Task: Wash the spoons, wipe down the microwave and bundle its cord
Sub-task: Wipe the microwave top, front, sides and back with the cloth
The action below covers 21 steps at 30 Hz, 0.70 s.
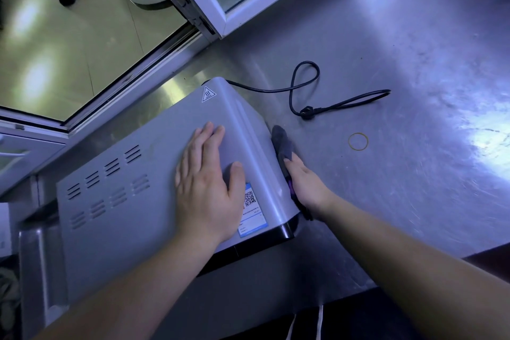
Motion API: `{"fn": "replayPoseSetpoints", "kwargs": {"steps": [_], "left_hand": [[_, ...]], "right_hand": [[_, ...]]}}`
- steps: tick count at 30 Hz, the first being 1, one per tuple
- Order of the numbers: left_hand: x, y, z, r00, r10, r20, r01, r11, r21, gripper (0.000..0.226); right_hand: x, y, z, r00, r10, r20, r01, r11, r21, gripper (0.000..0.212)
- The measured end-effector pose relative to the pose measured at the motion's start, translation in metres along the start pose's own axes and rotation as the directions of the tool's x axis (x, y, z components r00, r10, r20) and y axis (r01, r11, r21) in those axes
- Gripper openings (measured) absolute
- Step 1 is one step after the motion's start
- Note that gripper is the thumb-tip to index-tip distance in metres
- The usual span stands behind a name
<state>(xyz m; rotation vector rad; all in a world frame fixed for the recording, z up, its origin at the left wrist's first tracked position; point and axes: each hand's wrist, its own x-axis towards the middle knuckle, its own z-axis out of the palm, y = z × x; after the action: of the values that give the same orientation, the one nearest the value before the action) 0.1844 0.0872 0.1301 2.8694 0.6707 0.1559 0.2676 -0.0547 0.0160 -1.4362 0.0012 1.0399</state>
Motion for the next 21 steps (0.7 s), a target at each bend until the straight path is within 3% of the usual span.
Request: {"fn": "replayPoseSetpoints", "kwargs": {"steps": [5, 8, 12, 21], "left_hand": [[0.0, 0.001, 0.001, 1.0, 0.001, -0.006, -0.001, 1.0, 0.0, 0.062], [-0.001, 0.0, 0.001, 1.0, 0.008, -0.006, -0.008, 1.0, 0.008, 0.062], [0.0, 0.0, 0.001, 1.0, 0.007, -0.008, -0.007, 1.0, 0.015, 0.063], [0.0, -0.001, 0.001, 1.0, 0.017, 0.0, -0.017, 1.0, 0.009, 0.062]], "right_hand": [[-0.039, -0.011, 0.006, 0.996, -0.085, 0.026, 0.083, 0.994, 0.073, 0.036], [-0.039, -0.039, 0.009, 0.961, -0.26, 0.093, 0.251, 0.963, 0.1, 0.04], [0.001, -0.072, 0.016, 0.885, -0.447, 0.131, 0.452, 0.892, -0.006, 0.037], [0.074, -0.094, 0.02, 0.937, -0.327, 0.125, 0.342, 0.933, -0.117, 0.043]]}}
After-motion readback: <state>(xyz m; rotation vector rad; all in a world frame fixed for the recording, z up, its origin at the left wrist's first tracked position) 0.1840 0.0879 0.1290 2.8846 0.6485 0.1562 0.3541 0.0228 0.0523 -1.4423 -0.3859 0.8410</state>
